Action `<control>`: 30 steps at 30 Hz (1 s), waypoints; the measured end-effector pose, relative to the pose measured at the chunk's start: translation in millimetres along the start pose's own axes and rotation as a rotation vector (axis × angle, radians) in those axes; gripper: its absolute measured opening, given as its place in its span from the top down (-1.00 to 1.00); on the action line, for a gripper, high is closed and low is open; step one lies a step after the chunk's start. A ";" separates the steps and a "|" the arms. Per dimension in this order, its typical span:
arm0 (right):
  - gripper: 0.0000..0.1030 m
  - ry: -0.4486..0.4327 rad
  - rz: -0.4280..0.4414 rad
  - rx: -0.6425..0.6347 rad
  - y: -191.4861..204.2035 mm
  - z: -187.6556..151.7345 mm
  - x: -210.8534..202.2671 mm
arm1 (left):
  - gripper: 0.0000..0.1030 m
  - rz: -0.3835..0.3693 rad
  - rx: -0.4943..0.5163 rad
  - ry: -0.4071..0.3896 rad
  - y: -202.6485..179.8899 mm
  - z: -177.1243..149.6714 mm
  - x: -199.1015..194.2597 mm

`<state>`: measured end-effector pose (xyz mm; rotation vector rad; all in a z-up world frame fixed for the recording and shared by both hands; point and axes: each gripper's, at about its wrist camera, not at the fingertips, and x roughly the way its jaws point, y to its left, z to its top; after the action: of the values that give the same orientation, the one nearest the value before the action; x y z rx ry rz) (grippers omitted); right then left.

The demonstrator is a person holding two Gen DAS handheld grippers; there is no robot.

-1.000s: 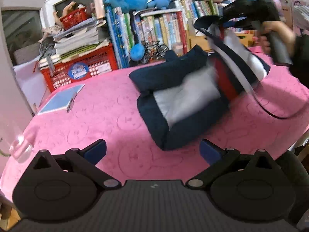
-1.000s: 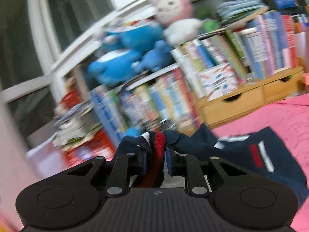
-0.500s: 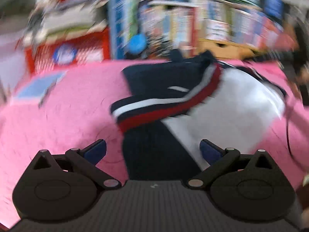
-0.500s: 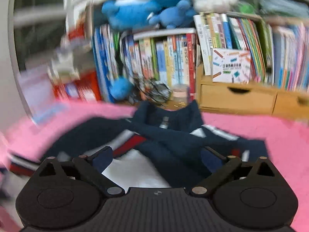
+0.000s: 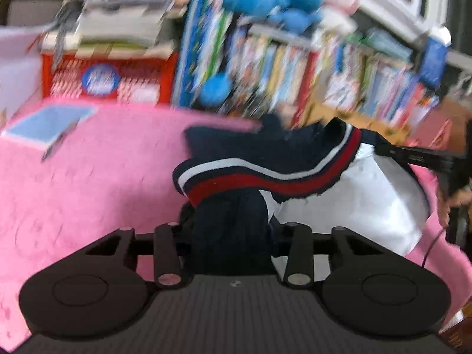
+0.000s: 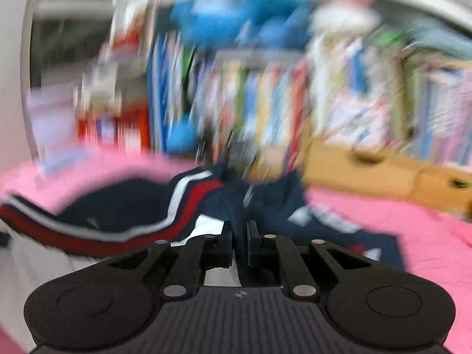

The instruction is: Fold clothes

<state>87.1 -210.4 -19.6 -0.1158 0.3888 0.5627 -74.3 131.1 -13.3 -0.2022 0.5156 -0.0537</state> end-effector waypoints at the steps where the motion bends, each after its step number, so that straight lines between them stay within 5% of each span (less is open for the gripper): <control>1: 0.80 -0.040 -0.019 0.020 -7.6 3.3 -20.5 | 0.26 -0.014 0.020 -0.034 -5.7 7.7 -3.0; 3: 0.80 -0.120 -0.056 0.061 -22.8 9.8 -61.6 | 0.26 -0.016 0.073 -0.096 -17.3 21.7 -1.7; 5: 0.80 -0.168 -0.098 0.095 -38.4 12.2 -94.1 | -0.04 -0.009 0.103 -0.114 -25.0 31.9 9.5; 8: 0.74 -0.031 -0.166 0.099 -58.3 -10.5 -90.2 | -0.73 0.024 0.088 -0.037 -25.6 32.4 37.8; 11: 0.68 0.164 -0.197 0.095 -70.3 -42.0 -67.2 | -0.76 0.076 0.072 0.088 -16.7 18.4 60.0; 14: 0.16 0.219 -0.219 0.069 -76.3 -58.0 -59.3 | -0.76 0.131 0.049 0.119 -2.0 10.0 59.9; 16: -0.43 0.159 -0.193 0.080 -81.7 -50.5 -61.6 | -0.83 0.134 0.026 0.107 8.1 13.1 56.5; 19: -0.84 0.080 -0.084 0.069 -82.3 -24.1 -49.5 | -0.96 0.080 -0.026 0.090 16.9 24.5 60.9; 23: -0.89 0.165 0.022 -0.005 -58.0 -12.0 8.9 | -0.96 0.029 -0.019 0.160 13.1 23.2 94.7; 27: -0.92 0.295 0.040 0.004 -33.3 -31.5 61.6 | -1.00 0.111 0.081 0.197 -2.5 7.3 120.4; 29: -0.67 0.254 0.029 0.007 -25.3 -39.4 55.1 | -0.95 0.125 0.095 0.177 -7.0 4.2 119.2; 30: -0.17 0.234 0.025 0.028 -26.4 -40.1 48.1 | -0.86 0.124 0.094 0.161 -8.1 3.8 115.3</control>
<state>125.5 -217.2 -75.2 -0.1503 0.6266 0.5701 27.8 112.1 -64.2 -0.0734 0.6831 0.0270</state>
